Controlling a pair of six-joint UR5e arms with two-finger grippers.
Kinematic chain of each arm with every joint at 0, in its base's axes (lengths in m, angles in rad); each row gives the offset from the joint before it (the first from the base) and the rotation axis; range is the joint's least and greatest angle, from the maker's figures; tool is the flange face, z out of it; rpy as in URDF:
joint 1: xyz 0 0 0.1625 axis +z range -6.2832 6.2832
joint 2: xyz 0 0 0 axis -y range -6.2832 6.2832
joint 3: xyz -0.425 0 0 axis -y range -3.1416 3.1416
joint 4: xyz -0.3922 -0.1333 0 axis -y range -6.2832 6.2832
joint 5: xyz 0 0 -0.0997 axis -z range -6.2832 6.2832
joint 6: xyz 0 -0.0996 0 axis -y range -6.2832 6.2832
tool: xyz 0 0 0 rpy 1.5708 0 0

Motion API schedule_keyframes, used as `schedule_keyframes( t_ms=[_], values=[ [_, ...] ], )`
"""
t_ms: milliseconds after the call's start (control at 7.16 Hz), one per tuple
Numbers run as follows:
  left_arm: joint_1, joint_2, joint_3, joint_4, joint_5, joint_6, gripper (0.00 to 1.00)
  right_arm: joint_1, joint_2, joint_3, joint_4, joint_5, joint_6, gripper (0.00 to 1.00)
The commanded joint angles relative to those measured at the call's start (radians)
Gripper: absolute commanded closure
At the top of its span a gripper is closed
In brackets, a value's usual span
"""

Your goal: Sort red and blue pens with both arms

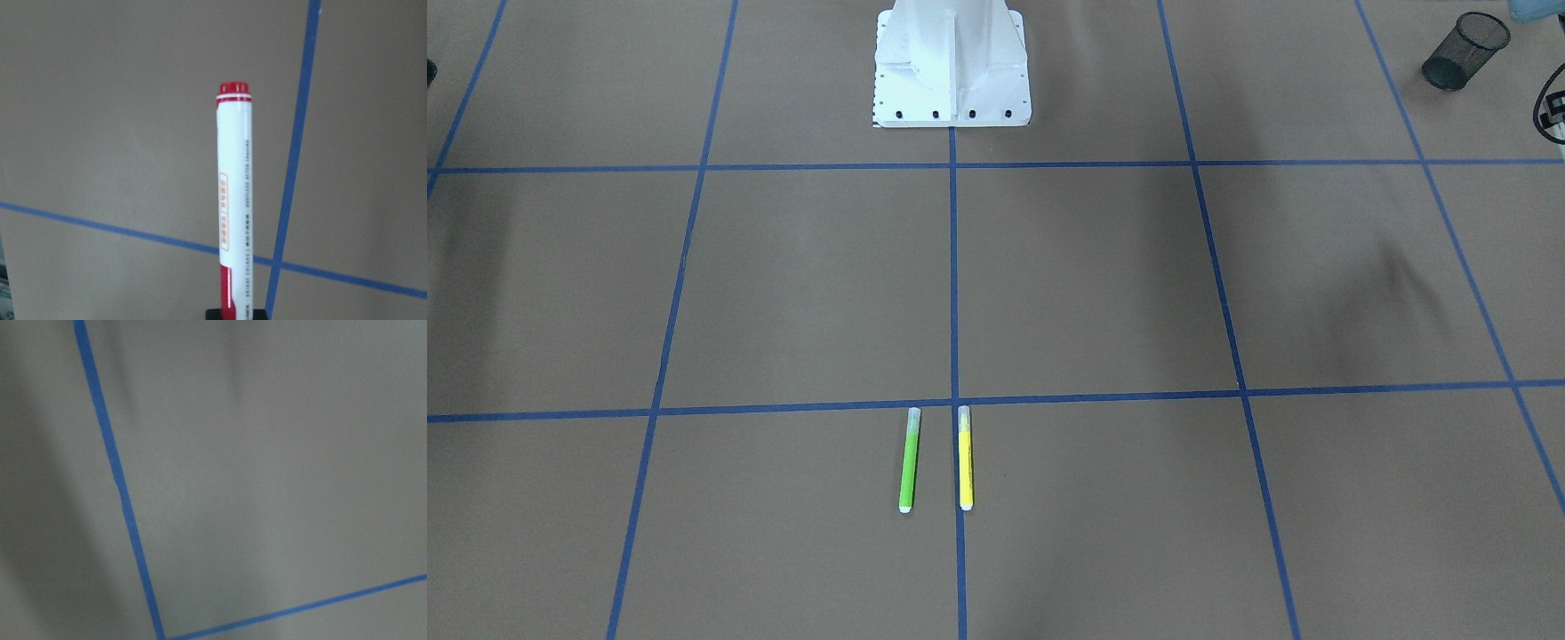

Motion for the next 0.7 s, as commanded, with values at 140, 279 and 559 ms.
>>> schedule_keyframes(
  t_ms=[140,279,559],
  values=[
    [-0.189,0.108,0.001,0.231,-0.055,0.002,1.00,-0.020,0.010,0.097,0.019,0.035,0.094,0.01],
    [-0.223,0.125,0.018,0.313,-0.090,0.003,1.00,-0.022,0.009,0.131,0.019,0.036,0.116,0.01],
    [-0.236,0.152,0.108,0.402,-0.134,0.157,1.00,-0.026,0.007,0.145,0.019,0.070,0.133,0.01]
  ],
)
